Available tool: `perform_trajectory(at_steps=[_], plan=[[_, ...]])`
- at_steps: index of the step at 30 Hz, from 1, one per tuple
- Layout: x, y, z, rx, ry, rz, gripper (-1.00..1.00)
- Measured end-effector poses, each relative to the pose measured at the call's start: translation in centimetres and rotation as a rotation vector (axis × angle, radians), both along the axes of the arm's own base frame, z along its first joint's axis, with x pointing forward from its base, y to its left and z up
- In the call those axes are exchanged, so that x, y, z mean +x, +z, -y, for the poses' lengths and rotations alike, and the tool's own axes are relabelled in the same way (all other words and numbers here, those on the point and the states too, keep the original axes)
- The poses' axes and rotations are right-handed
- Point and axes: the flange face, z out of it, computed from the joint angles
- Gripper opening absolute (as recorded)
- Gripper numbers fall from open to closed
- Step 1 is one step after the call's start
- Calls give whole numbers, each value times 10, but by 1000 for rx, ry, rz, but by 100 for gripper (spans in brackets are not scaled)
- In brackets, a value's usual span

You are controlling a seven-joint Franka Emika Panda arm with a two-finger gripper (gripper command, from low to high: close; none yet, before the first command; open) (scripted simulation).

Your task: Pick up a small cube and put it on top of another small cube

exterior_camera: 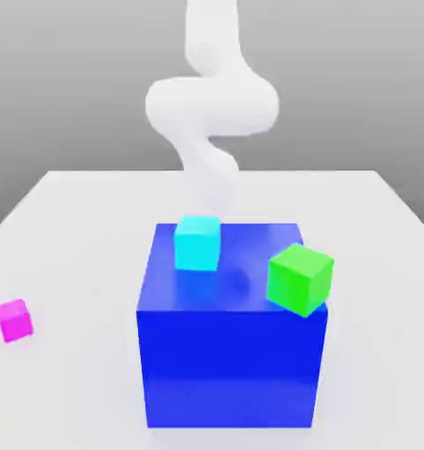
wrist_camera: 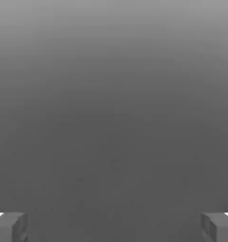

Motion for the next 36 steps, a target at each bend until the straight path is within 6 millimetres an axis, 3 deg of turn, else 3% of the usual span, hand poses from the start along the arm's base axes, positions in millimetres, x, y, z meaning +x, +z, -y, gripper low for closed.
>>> perform_trajectory(at_steps=[4,9,14,16,19,23,29,30,36], plan=[[36,-78,66,42,-140,-121,0],[46,-179,149,104,-314,-262,0],[18,-282,224,180,-492,-397,0],[-2,-323,250,213,-562,-449,0],[-47,-383,288,273,-691,-525,0],[-107,-457,310,345,-818,-629,0],[-122,-531,313,360,-845,-654,0],[-122,-537,313,361,-845,-654,-100],[-122,-541,312,361,-846,-655,-100]])
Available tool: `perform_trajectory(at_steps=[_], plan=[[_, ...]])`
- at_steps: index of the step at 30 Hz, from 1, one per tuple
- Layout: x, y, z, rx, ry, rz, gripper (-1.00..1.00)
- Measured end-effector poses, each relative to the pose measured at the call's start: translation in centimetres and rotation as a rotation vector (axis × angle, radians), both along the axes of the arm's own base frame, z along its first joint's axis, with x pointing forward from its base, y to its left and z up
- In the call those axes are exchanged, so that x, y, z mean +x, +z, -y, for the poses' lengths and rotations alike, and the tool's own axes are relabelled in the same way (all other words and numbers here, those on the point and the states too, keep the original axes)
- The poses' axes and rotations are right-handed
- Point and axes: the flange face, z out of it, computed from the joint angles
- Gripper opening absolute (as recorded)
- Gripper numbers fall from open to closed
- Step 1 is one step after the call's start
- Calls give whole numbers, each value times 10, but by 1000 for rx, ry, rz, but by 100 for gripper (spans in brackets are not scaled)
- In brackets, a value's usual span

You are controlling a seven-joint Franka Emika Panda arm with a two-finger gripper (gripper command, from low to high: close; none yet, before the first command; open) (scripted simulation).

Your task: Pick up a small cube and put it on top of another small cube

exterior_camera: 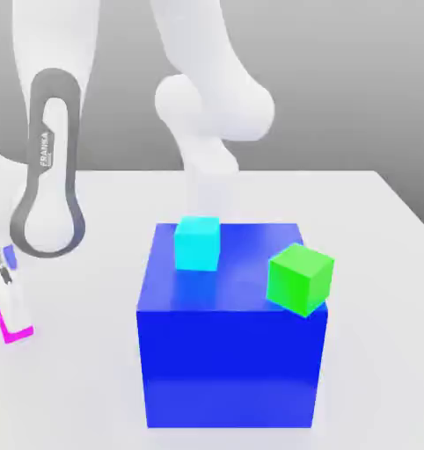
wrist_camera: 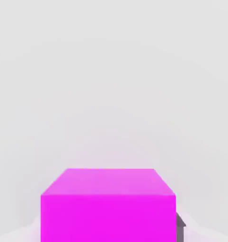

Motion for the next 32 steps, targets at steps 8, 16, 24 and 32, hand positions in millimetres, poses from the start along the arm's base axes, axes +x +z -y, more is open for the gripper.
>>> perform_trajectory(at_steps=[8,16,24,32], plan=[[28,77,-14,9,38,12,-100],[183,194,-203,52,371,38,-100],[192,302,-401,27,613,13,-100],[179,267,-452,7,676,3,100]])
